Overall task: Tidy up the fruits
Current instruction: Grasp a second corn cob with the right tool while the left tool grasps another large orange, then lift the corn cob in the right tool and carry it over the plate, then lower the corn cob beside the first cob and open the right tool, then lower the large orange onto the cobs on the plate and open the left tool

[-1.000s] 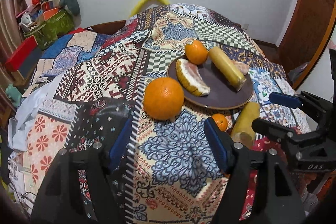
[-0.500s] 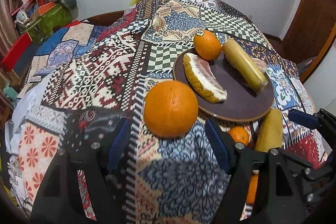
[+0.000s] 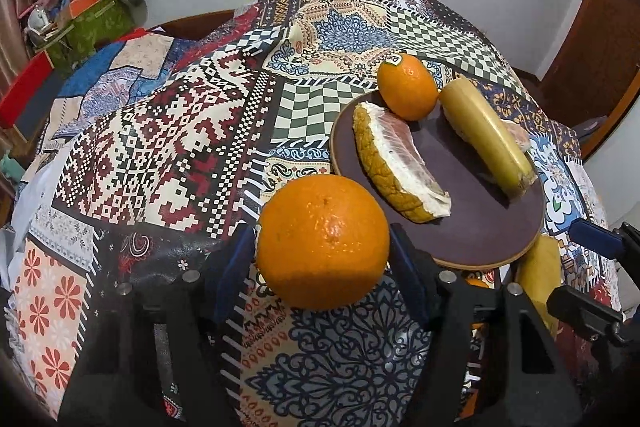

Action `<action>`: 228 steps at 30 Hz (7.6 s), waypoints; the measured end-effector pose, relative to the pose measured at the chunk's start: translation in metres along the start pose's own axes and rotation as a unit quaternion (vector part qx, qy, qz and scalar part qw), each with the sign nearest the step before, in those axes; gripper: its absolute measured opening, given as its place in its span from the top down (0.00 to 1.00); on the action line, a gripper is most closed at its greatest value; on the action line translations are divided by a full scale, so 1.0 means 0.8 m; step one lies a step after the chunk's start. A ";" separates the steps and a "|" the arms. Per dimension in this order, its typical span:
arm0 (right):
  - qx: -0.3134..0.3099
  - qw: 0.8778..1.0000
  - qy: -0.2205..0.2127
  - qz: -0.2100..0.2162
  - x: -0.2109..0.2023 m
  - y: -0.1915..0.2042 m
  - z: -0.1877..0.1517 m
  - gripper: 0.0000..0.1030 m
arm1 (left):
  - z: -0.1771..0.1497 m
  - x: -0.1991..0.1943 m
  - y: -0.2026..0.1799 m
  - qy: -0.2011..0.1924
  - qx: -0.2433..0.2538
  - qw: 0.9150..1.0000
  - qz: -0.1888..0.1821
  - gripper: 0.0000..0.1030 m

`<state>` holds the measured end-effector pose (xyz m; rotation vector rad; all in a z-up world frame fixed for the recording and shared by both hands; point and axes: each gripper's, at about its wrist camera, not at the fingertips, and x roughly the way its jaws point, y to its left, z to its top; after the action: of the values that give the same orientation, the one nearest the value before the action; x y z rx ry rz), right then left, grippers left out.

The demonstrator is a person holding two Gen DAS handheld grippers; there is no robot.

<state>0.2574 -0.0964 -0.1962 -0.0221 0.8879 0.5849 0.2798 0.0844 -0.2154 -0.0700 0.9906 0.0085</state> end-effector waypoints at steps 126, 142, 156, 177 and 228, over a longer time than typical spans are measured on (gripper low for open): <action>0.021 0.998 0.031 -0.045 -0.032 -0.071 -0.014 0.67 | -0.073 -0.104 -0.030 -0.053 -0.002 0.998 -0.016 0.36; 0.005 0.999 -0.042 -0.025 -0.058 -0.037 0.041 0.67 | -0.025 -0.135 -0.022 -0.112 -0.002 0.994 -0.015 0.36; -0.015 1.000 -0.010 -0.002 0.025 -0.004 0.078 0.67 | 0.005 -0.099 0.011 -0.112 -0.015 0.994 -0.005 0.36; -0.031 0.999 0.044 0.009 0.089 0.002 0.091 0.66 | 0.015 -0.057 0.016 -0.094 -0.019 0.995 -0.015 0.36; 0.026 0.998 -0.050 -0.020 -0.008 -0.124 0.077 0.62 | 0.113 0.042 -0.110 -0.043 0.052 0.997 -0.034 0.35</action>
<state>0.3476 -0.1670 -0.1736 0.0374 0.8027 0.5209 0.3768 0.0015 -0.1890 -0.0073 0.9015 -0.1025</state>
